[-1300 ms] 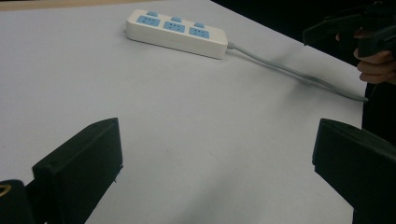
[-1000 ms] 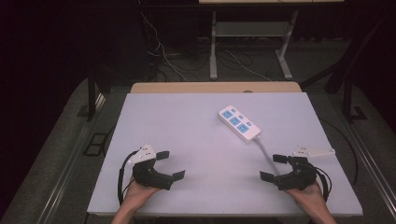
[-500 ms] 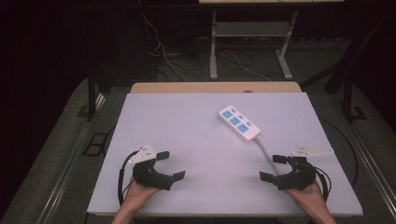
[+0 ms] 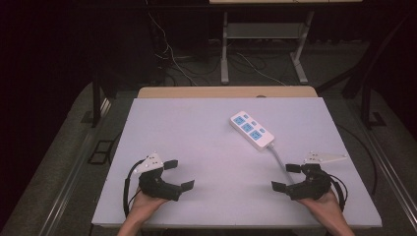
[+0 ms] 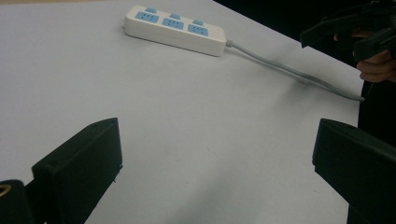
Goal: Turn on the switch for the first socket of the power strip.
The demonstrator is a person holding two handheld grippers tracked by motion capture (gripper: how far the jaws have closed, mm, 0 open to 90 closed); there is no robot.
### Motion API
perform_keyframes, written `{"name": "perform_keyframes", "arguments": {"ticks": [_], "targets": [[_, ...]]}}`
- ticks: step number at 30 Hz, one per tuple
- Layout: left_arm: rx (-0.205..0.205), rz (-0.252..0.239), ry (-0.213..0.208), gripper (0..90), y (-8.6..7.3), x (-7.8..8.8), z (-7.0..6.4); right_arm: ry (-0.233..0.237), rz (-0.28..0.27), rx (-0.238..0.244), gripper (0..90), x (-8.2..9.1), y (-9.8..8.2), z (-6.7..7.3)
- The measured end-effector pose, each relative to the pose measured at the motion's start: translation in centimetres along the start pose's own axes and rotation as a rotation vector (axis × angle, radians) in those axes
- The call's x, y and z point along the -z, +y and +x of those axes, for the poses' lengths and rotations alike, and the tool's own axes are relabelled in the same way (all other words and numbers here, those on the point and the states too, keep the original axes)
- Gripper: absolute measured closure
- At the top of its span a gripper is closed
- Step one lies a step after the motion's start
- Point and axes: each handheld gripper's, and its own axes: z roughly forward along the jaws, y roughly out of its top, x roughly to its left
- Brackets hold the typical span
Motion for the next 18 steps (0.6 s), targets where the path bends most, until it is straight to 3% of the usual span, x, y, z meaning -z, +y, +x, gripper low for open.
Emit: {"name": "perform_keyframes", "arguments": {"ticks": [10, 18], "targets": [[-0.010, 0.012, -0.012, 0.0, -0.1, -0.3, -0.2, -0.005, 0.034, 0.015, 0.5, 0.1, 1.5, 0.2], [-0.009, 0.009, -0.016, 0.0, -0.1, -0.4, -0.1, -0.016, 0.050, 0.053, 0.5, 0.4, 3.4, 0.3]]}}
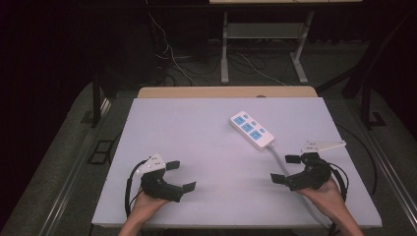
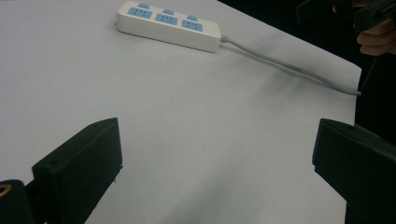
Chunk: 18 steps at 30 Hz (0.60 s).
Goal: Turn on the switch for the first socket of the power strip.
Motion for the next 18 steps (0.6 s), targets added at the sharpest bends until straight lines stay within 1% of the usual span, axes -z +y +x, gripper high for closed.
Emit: {"name": "perform_keyframes", "arguments": {"ticks": [5, 8, 11, 18], "targets": [[0.005, -0.006, 0.003, 0.0, 0.0, 0.1, 0.1, 0.000, 0.016, 0.012, 0.5, 0.0, 0.9, -0.2], [0.008, -0.010, 0.006, 0.0, 0.0, 0.2, 0.1, 0.015, 0.023, 0.023, 0.5, 0.0, 1.4, -0.4], [0.009, -0.011, 0.006, 0.0, 0.0, 0.2, 0.1, 0.020, 0.027, 0.027, 0.5, 0.0, 1.7, -0.5], [0.009, -0.012, 0.005, 0.0, 0.0, 0.2, 0.2, 0.022, 0.036, 0.025, 0.5, -0.2, 2.5, -0.9]]}}
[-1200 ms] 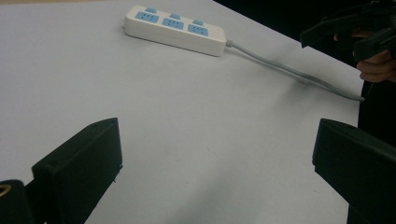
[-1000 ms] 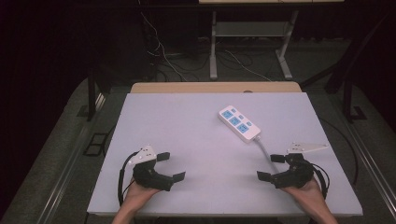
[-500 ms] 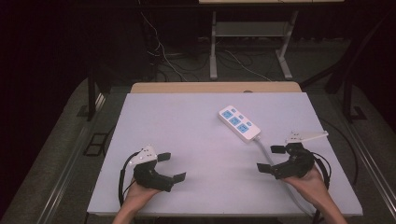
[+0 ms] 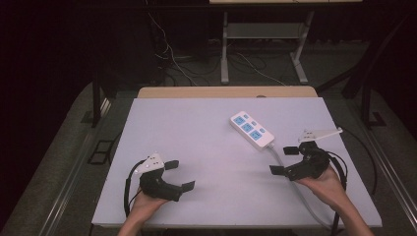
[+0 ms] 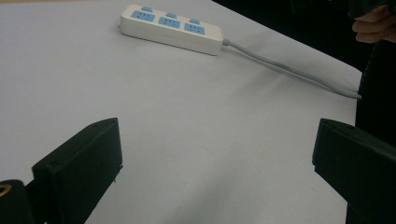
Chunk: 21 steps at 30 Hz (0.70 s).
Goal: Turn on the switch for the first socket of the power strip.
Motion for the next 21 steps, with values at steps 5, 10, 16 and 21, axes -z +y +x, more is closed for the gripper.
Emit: {"name": "perform_keyframes", "arguments": {"ticks": [5, 10, 16, 21], "targets": [[0.001, -0.001, 0.000, 0.1, 0.0, 0.0, 0.0, 0.003, 0.015, 0.005, 0.5, -0.1, 0.8, -0.2], [0.001, -0.001, 0.000, 0.0, 0.0, 0.1, 0.0, 0.003, 0.033, 0.025, 0.5, -0.2, 2.3, -0.4], [0.001, -0.007, 0.001, 0.0, 0.0, 0.1, 0.1, 0.004, 0.049, 0.036, 0.5, -0.3, 3.5, -0.6], [0.003, -0.009, 0.000, 0.0, 0.0, 0.2, 0.1, -0.002, 0.067, 0.048, 0.5, -0.6, 4.7, -0.9]]}}
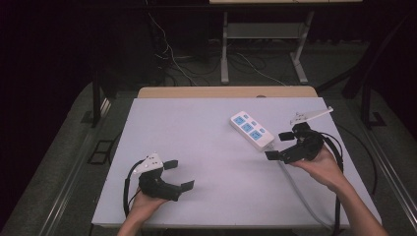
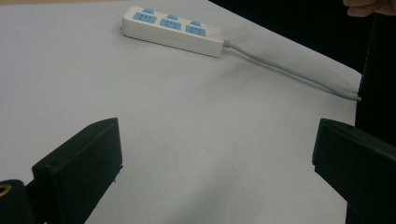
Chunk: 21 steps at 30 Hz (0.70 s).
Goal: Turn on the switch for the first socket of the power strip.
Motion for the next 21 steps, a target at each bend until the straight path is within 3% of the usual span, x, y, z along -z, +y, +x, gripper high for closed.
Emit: {"name": "perform_keyframes", "arguments": {"ticks": [10, 21], "targets": [[0.006, 0.000, 0.000, 0.0, 0.0, 0.1, 0.1, -0.015, 0.040, 0.009, 0.5, -0.9, 2.4, -0.8], [0.007, 0.002, -0.003, 0.0, 0.0, 0.1, 0.2, -0.027, 0.059, -0.006, 0.5, -1.5, 3.8, -1.9]]}}
